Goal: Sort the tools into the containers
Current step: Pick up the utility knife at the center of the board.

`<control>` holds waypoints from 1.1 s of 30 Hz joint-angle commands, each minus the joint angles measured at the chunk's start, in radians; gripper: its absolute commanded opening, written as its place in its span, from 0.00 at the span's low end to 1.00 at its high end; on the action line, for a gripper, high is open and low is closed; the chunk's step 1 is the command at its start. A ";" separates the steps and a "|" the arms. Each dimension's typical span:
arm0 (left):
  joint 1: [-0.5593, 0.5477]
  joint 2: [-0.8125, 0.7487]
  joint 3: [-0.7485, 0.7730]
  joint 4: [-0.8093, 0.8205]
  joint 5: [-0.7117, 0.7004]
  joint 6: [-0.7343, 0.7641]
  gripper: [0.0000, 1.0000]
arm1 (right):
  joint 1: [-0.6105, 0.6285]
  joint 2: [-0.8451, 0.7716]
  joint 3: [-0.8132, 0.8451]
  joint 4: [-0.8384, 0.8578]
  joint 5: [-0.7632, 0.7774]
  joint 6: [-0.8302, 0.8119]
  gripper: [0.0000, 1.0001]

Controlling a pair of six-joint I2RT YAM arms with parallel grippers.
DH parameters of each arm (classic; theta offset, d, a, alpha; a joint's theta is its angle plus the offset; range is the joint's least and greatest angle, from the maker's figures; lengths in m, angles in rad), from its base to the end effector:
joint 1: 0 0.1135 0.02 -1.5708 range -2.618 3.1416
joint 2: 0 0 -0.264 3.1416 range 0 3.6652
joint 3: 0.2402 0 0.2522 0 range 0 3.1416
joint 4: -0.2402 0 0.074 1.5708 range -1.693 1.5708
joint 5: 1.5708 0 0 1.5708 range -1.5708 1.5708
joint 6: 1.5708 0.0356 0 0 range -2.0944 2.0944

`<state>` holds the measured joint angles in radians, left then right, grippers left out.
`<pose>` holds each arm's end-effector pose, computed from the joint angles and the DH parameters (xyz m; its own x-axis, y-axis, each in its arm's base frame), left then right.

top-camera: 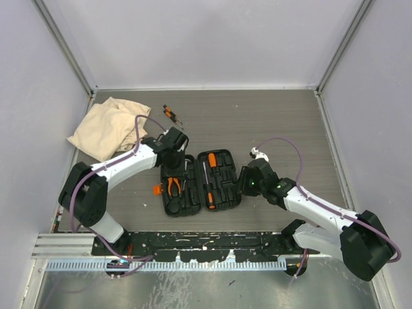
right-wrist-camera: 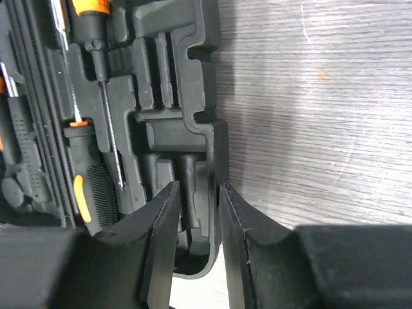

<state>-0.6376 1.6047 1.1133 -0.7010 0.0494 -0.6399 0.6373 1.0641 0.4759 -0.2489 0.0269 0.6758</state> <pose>0.2510 -0.1882 0.2129 -0.9627 -0.0290 -0.2689 0.0428 0.9654 -0.2574 0.1632 0.1196 0.1769 -0.8287 0.1645 -0.5349 -0.0794 0.9116 0.4033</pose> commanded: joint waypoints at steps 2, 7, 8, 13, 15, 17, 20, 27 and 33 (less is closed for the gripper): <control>-0.007 -0.082 -0.047 0.174 0.084 -0.074 0.09 | -0.004 -0.066 -0.002 0.181 -0.065 0.095 0.37; -0.035 -0.095 -0.050 0.207 0.094 -0.084 0.09 | -0.002 -0.072 -0.031 0.328 -0.128 0.203 0.37; -0.042 -0.093 -0.048 0.208 0.090 -0.084 0.09 | 0.000 -0.073 -0.031 0.349 -0.126 0.221 0.37; -0.054 -0.083 -0.045 0.208 0.073 -0.085 0.08 | 0.001 -0.104 0.002 0.215 0.051 0.266 0.39; -0.054 -0.088 -0.051 0.207 0.065 -0.086 0.08 | 0.001 -0.107 0.019 0.125 0.126 0.255 0.39; -0.053 -0.098 -0.053 0.206 0.060 -0.086 0.08 | 0.000 -0.120 0.019 0.095 0.149 0.240 0.40; -0.053 -0.113 -0.057 0.206 0.061 -0.079 0.08 | 0.000 -0.148 -0.010 0.216 0.065 0.207 0.42; -0.056 -0.140 -0.077 0.222 0.086 -0.070 0.08 | 0.001 -0.009 0.027 0.497 -0.153 0.257 0.46; -0.064 -0.168 -0.097 0.239 0.113 -0.061 0.08 | 0.002 0.190 0.100 0.646 -0.227 0.349 0.47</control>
<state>-0.6930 1.4887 1.0241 -0.5171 0.1295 -0.7174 0.6350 1.1717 0.5022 0.1997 -0.1169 0.9497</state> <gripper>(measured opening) 0.124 0.463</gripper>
